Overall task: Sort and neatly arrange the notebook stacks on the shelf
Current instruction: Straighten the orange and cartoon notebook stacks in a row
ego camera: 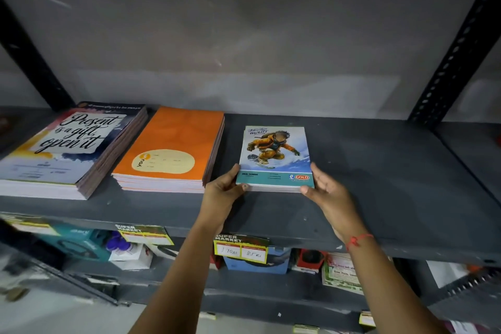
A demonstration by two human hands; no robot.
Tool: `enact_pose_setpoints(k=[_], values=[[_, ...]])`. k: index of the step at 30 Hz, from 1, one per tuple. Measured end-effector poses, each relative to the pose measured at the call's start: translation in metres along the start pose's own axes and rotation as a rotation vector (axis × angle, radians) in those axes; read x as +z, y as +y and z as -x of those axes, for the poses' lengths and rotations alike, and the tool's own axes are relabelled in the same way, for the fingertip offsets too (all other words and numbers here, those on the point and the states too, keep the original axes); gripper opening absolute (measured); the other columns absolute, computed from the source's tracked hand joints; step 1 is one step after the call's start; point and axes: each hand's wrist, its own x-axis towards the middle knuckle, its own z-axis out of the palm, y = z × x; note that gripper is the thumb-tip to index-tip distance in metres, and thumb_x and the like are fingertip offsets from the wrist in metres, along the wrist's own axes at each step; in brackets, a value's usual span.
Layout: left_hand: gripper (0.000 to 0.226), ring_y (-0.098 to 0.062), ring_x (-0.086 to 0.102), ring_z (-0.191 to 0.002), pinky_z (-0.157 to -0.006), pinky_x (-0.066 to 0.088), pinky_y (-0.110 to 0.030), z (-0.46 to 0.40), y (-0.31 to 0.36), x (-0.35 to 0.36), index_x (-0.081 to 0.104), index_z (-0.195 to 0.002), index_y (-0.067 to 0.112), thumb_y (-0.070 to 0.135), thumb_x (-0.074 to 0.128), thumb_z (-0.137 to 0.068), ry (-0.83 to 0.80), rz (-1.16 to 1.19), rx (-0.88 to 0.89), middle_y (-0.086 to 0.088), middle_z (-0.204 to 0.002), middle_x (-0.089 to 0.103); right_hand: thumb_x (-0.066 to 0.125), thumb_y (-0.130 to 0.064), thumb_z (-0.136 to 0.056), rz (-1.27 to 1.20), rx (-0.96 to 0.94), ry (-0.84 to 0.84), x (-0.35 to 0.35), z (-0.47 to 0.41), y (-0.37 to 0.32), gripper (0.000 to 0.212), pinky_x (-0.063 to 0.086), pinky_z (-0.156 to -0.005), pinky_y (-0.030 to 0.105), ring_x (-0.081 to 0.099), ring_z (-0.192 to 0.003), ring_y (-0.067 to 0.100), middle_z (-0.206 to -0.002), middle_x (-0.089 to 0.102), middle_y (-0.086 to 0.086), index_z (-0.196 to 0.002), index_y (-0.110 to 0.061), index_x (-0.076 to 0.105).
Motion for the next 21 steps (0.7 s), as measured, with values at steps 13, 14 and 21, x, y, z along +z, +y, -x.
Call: enact_pose_setpoints(k=[13,14,21], values=[[0.045,-0.004,0.057,-0.084,-0.067,0.051,-0.002,-0.0031,-0.0021,0.0085,0.054,-0.124,0.011,0.003,0.063,-0.081,0.131,-0.017,0.014,0.003,-0.104,0.063,0.062,-0.008,-0.086,0.088,-0.019,0.106,0.0047,-0.0038,0.0039,0.059,0.046,-0.097,0.022,0.060,-0.103,0.005,-0.112,0.061,-0.015,-0.140,-0.015,0.039],[0.045,-0.004,0.057,-0.084,-0.067,0.051,-0.002,-0.0032,-0.0020,0.0087,0.055,-0.124,0.011,0.004,0.063,-0.081,0.136,-0.025,0.014,0.003,-0.104,0.063,0.062,-0.009,-0.086,0.087,-0.016,0.112,0.0049,-0.0039,0.0040,0.058,0.046,-0.098,0.024,0.060,-0.103,0.006,-0.113,0.061,-0.014,-0.140,-0.015,0.039],[0.043,-0.005,0.057,-0.084,-0.073,0.052,-0.011,-0.0036,-0.0030,0.0091,0.056,-0.122,0.011,0.006,0.064,-0.080,0.145,-0.012,0.001,0.006,-0.100,0.063,0.062,-0.012,-0.087,0.091,-0.013,0.146,0.0074,-0.0044,0.0037,0.056,0.046,-0.093,0.020,0.061,-0.102,0.008,-0.114,0.061,-0.011,-0.139,-0.016,0.042]])
